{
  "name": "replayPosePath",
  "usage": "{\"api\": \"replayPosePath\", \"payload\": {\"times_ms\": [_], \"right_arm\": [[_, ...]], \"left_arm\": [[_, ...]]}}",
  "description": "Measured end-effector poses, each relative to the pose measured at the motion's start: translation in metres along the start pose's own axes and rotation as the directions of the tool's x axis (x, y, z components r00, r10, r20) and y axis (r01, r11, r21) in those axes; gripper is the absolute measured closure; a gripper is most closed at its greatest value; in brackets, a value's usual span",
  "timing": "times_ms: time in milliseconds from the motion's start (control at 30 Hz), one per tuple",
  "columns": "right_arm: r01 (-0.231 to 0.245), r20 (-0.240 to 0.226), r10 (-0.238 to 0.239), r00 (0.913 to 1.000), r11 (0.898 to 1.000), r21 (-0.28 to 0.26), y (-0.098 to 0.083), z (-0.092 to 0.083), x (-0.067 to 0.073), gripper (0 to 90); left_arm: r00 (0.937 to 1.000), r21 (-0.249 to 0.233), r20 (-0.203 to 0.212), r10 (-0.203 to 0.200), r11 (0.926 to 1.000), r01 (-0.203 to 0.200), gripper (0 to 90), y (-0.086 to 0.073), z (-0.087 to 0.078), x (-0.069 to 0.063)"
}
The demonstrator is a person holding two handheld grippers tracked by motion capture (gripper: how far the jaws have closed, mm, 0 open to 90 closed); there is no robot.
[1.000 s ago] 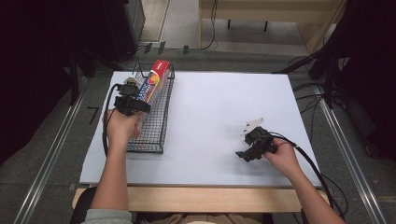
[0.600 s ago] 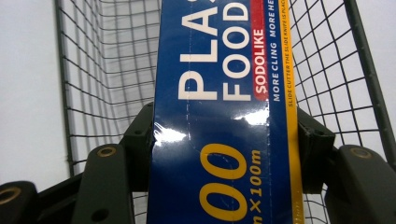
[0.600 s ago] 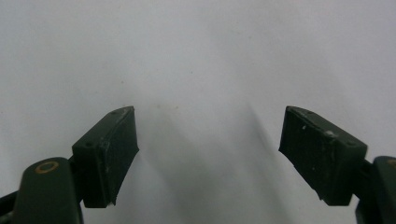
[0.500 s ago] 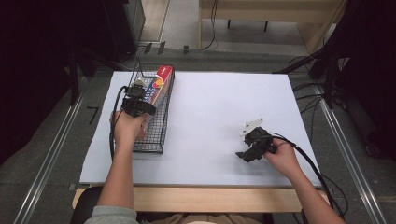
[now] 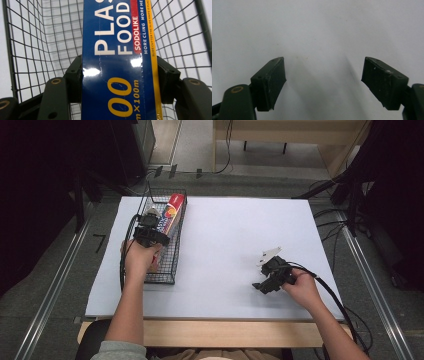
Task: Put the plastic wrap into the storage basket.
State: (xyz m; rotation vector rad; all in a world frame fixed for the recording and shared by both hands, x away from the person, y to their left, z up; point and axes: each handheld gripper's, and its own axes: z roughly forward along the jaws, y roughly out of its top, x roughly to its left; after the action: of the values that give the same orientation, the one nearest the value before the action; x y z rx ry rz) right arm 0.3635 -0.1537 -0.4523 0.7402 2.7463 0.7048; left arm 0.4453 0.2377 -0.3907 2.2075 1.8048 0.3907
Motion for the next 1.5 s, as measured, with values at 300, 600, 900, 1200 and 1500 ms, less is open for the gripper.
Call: {"api": "replayPosePath", "payload": {"times_ms": [300, 600, 900, 1200, 1500], "right_arm": [[0.009, 0.001, -0.009, 1.0000, 1.000, 0.000, 0.000, -0.001, 0.000, 20.0], [0.012, -0.003, -0.012, 0.9999, 1.000, 0.003, -0.002, -0.002, 0.002, 20.0], [-0.003, -0.020, 0.003, 0.9998, 1.000, -0.010, -0.002, -0.003, 0.002, 20.0], [-0.052, -0.041, 0.051, 0.9978, 0.998, -0.030, -0.001, -0.005, 0.001, 19.5], [-0.049, -0.040, 0.047, 0.9981, 0.998, -0.034, -0.001, -0.006, 0.001, 19.4]], "left_arm": [[0.9983, 0.014, 0.037, 0.046, 0.9988, -0.046, 35.0, -0.003, 0.008, -0.010], [0.9940, -0.029, 0.097, 0.052, 0.9984, -0.049, 33.3, -0.006, -0.005, -0.005], [0.9763, -0.101, 0.196, 0.092, 0.9922, -0.074, 30.5, -0.013, -0.029, -0.005], [0.9316, -0.182, 0.309, 0.191, 0.9733, -0.140, 29.4, -0.028, -0.051, -0.020], [0.8871, -0.246, 0.345, 0.306, 0.9416, -0.229, 28.6, -0.043, -0.061, -0.045]]}}
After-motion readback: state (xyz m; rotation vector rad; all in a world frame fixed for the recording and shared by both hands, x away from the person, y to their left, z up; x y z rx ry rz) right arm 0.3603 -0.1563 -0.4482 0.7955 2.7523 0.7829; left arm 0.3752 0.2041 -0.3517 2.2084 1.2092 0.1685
